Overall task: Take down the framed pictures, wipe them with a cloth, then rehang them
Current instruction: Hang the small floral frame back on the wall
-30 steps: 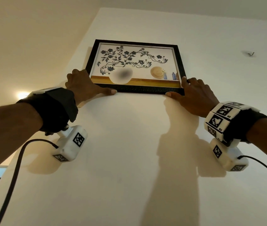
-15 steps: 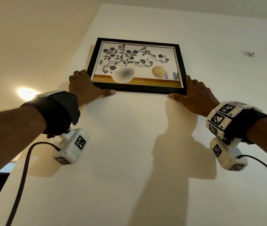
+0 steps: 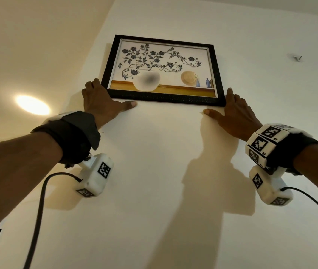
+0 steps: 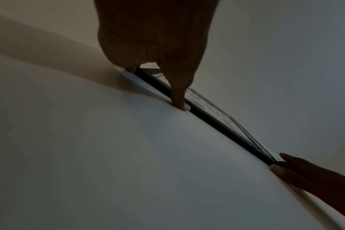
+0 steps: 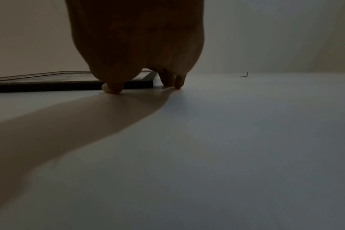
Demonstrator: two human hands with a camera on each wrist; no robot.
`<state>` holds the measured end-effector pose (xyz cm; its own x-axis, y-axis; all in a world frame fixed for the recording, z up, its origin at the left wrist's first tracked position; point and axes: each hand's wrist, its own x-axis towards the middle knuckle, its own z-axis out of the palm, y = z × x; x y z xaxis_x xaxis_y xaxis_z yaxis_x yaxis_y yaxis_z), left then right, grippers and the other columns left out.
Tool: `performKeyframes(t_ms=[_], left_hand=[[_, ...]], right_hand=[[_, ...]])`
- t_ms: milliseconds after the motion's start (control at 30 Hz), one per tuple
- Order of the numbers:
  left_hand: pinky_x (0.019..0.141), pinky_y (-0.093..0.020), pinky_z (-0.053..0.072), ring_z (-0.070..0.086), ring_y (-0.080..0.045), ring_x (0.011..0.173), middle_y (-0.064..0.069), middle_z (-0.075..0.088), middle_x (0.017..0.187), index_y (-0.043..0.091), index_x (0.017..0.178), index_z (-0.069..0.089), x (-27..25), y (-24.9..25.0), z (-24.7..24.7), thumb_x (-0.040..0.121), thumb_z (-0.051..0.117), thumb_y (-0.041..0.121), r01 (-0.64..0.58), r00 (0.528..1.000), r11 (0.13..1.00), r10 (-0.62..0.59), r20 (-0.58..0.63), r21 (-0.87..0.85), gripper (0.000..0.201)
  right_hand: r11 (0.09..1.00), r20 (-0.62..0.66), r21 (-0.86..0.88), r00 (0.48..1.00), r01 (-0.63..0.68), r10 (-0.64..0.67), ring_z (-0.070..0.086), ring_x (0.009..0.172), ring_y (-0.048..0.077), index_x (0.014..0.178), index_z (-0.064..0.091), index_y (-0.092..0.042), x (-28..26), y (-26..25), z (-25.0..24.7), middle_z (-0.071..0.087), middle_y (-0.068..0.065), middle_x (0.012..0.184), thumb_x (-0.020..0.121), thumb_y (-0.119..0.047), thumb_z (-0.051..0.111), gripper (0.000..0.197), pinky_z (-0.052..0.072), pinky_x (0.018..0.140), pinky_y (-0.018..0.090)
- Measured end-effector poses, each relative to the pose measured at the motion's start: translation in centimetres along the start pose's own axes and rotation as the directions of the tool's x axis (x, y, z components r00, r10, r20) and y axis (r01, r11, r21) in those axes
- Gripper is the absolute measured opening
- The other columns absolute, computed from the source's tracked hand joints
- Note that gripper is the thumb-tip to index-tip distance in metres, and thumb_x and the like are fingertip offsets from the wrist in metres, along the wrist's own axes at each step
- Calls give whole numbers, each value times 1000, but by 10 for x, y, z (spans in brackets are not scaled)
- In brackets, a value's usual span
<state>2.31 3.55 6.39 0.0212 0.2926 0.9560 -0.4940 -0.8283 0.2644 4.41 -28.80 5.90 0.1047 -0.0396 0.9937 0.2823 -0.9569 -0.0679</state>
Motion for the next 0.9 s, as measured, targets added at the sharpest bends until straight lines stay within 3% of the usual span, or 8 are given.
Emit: performKeyframes(t_ms=[100, 433, 600, 733, 900], left_hand=[[120, -40, 15, 17, -33, 144, -20, 20, 154, -4, 151, 9, -7, 0, 3, 72, 75, 58, 26, 1000, 999, -26, 3, -29, 120], [121, -40, 12, 12, -33, 147, -17, 14, 158, 0, 153, 5, -41, -10, 1, 75, 71, 60, 41, 999, 998, -39, 24, -58, 119], [120, -36, 3, 1, -25, 150, -7, -1, 163, 7, 155, 0, -85, -19, 2, 88, 53, 62, 18, 996, 1000, -18, 86, -1, 101], [120, -37, 5, 0, -22, 150, -6, -1, 163, 8, 155, 7, -126, -25, -6, 94, 41, 60, -68, 991, 993, 56, 125, 98, 87], [121, -41, 12, 3, -21, 150, -5, 0, 163, 10, 156, 8, -203, -38, -11, 94, 34, 62, -119, 983, 984, 98, 156, 135, 85]], right_hand=[[999, -11, 29, 1000, -28, 28, 28, 140, 39, 153, 3, 1, -10, -1, 4, 25, 24, 154, 93, -62, 42, 95, 28, 112, 50], [996, 36, 14, 995, -91, 90, 19, 145, 35, 152, 8, 0, -54, -4, 7, 16, 19, 159, 94, -61, 39, 90, 21, 116, 48], [995, 81, -33, 992, -94, 96, 11, 148, 32, 153, 14, -1, -94, -10, 11, 8, 17, 162, 96, -61, 32, 84, 15, 119, 48], [997, 115, -31, 990, -75, 78, 9, 149, 31, 153, 12, -3, -131, -12, 7, 6, 16, 162, 95, -64, 32, 87, 15, 119, 49], [998, 184, 17, 982, -52, 48, 4, 150, 27, 155, 9, -5, -193, -10, 5, 0, 12, 164, 92, -69, 34, 93, 14, 120, 47]])
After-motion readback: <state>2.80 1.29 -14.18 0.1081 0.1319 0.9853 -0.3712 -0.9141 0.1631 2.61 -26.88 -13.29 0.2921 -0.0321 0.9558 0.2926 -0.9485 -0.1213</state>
